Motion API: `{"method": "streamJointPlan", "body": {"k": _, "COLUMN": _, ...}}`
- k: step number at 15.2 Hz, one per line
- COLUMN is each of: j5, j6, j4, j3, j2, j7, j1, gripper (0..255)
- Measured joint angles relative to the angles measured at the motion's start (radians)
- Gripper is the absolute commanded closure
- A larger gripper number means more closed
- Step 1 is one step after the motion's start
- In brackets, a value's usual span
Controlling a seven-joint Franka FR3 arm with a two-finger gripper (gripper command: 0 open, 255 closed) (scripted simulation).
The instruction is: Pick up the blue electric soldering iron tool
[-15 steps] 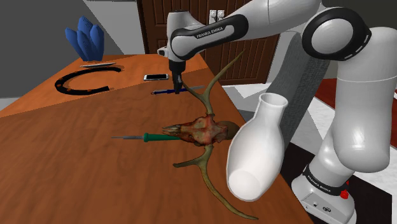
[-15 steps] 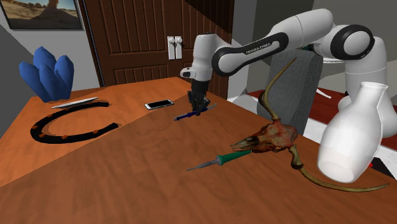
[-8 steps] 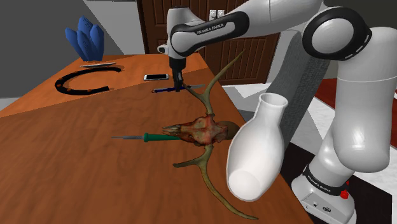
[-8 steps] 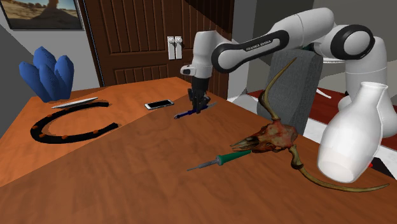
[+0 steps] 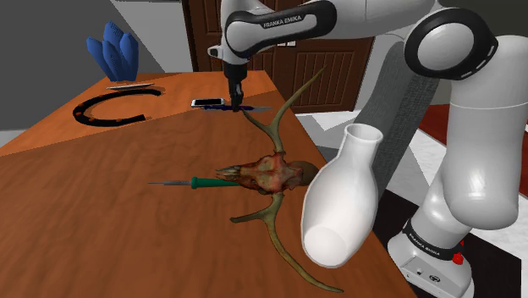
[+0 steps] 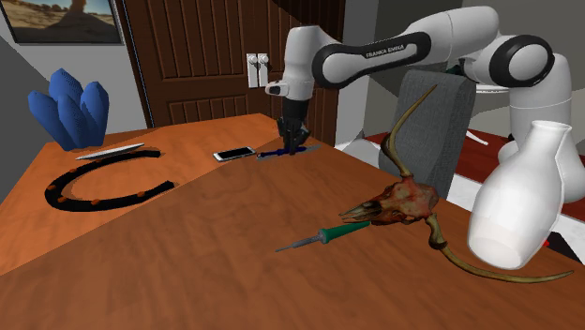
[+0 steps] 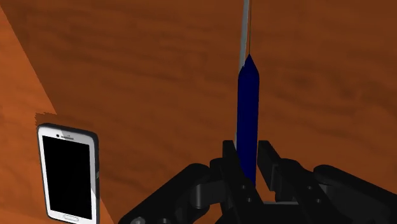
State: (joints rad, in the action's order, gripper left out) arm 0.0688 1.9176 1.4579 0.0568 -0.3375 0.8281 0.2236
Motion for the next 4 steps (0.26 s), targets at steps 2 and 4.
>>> {"method": "streamJointPlan", "body": {"k": 2, "j5": -0.001, "j6": -0.024, "j4": -0.023, "j3": 0.000, "j2": 0.001, "j7": 0.003, "j1": -0.001, "gripper": 255}}
{"method": "streamJointPlan", "body": {"k": 4, "j5": -0.001, "j6": -0.049, "j4": -0.052, "j3": 0.001, "j2": -0.003, "j7": 0.002, "j1": 0.001, "gripper": 255}}
